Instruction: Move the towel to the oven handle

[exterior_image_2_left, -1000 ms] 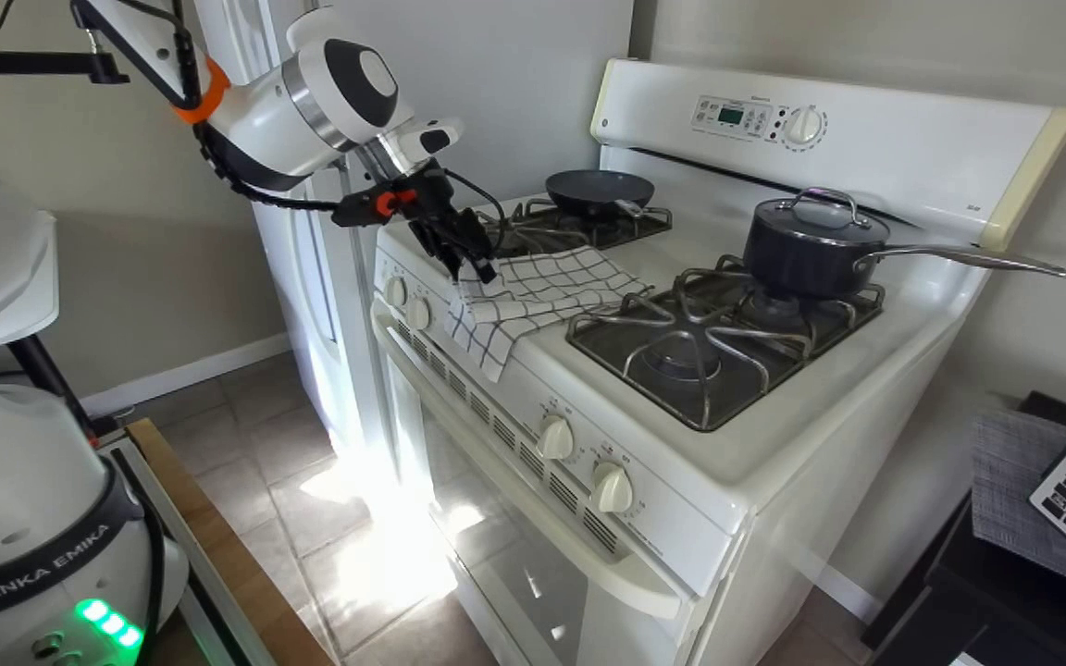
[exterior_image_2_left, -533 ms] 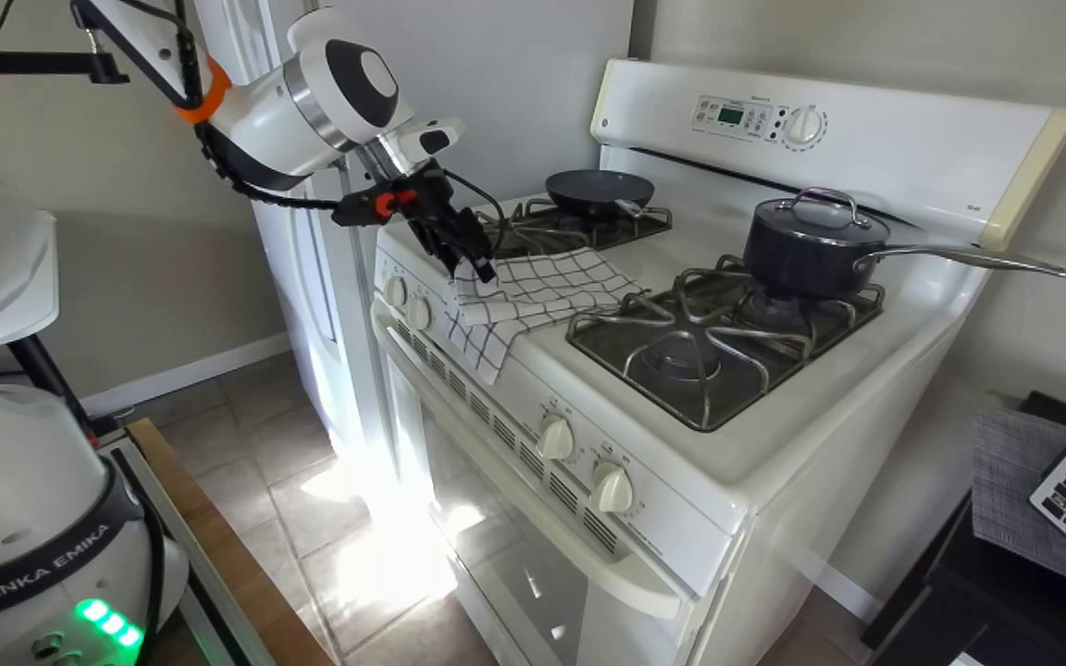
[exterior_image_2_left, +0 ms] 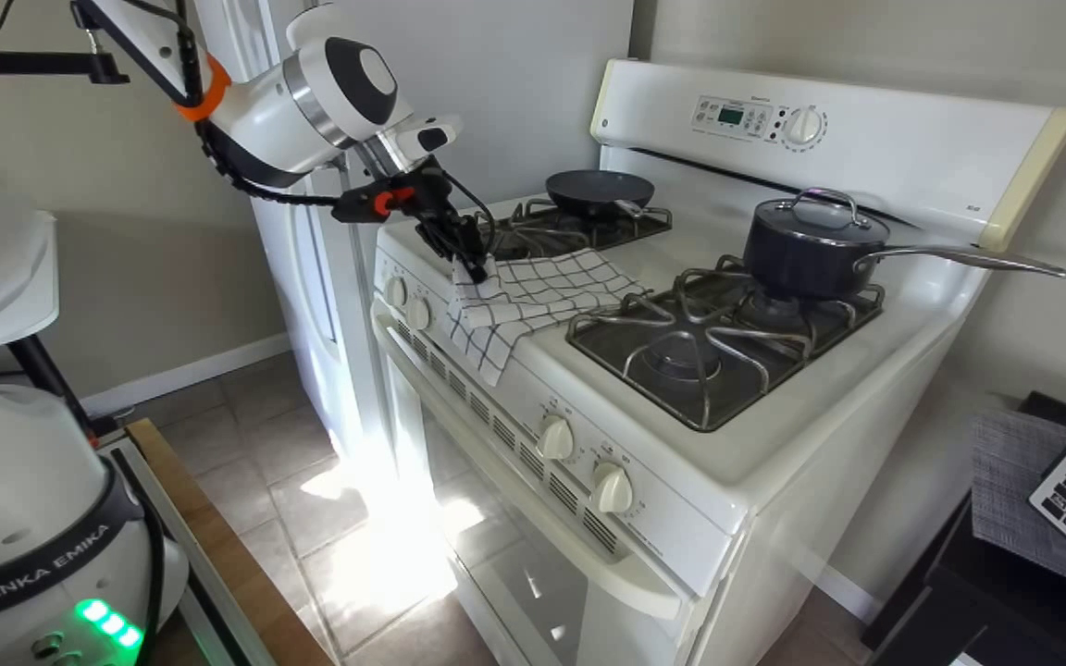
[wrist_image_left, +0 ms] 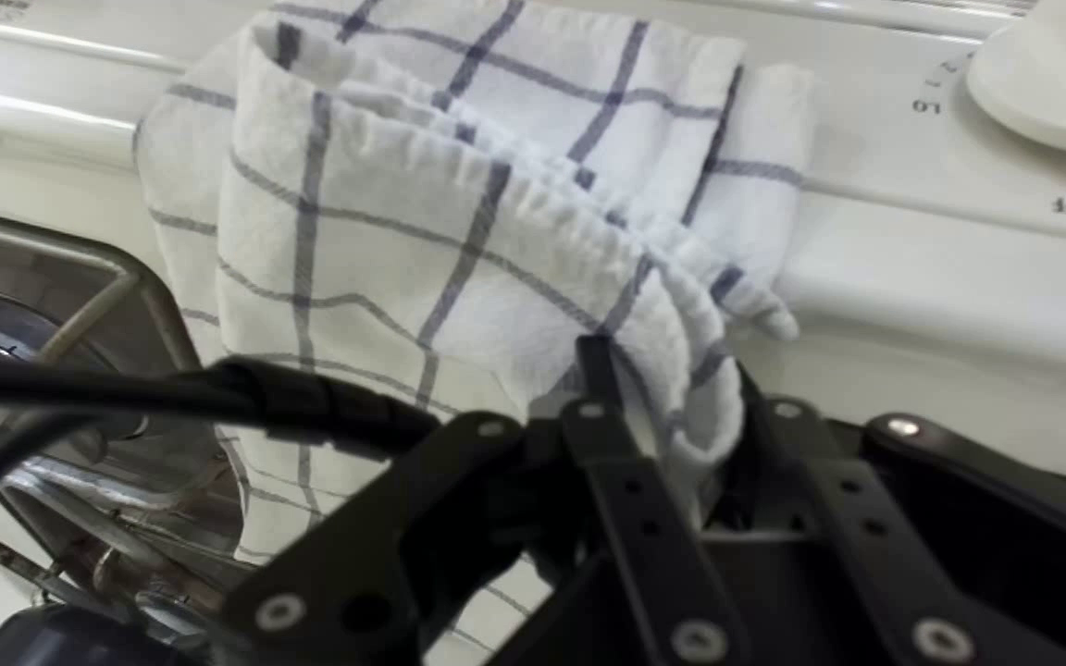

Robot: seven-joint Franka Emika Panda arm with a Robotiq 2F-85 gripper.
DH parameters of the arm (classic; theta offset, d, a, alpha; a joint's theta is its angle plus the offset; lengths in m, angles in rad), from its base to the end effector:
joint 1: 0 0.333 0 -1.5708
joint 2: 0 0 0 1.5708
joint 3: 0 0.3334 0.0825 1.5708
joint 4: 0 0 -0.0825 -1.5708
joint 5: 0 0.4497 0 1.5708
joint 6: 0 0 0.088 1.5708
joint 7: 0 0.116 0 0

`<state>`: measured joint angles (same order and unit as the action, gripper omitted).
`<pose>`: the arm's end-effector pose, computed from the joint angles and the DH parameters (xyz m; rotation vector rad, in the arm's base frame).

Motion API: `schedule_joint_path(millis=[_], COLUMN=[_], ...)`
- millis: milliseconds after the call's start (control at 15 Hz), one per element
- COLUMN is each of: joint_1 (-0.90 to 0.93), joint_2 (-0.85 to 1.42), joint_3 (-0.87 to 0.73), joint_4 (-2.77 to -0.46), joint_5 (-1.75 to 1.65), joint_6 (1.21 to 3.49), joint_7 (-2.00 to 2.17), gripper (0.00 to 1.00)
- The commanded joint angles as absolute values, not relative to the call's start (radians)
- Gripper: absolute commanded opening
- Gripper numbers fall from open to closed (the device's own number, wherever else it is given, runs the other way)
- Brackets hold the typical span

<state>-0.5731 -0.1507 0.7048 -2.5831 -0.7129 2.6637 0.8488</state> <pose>0.4876 0.0722 0.2719 2.7470 -0.1375 0.5064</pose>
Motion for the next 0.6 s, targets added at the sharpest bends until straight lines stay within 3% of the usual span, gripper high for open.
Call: schedule_joint_path(millis=[0, 533], joint_1=[-0.558, -0.511], joint_2=[-0.144, -0.192], joint_3=[0.701, 0.664], joint_4=[-2.556, -2.514], joint_5=[-0.651, -0.419], joint_6=[2.649, 2.646], joint_7=[0.83, 0.658], gripper=[0.0, 0.01])
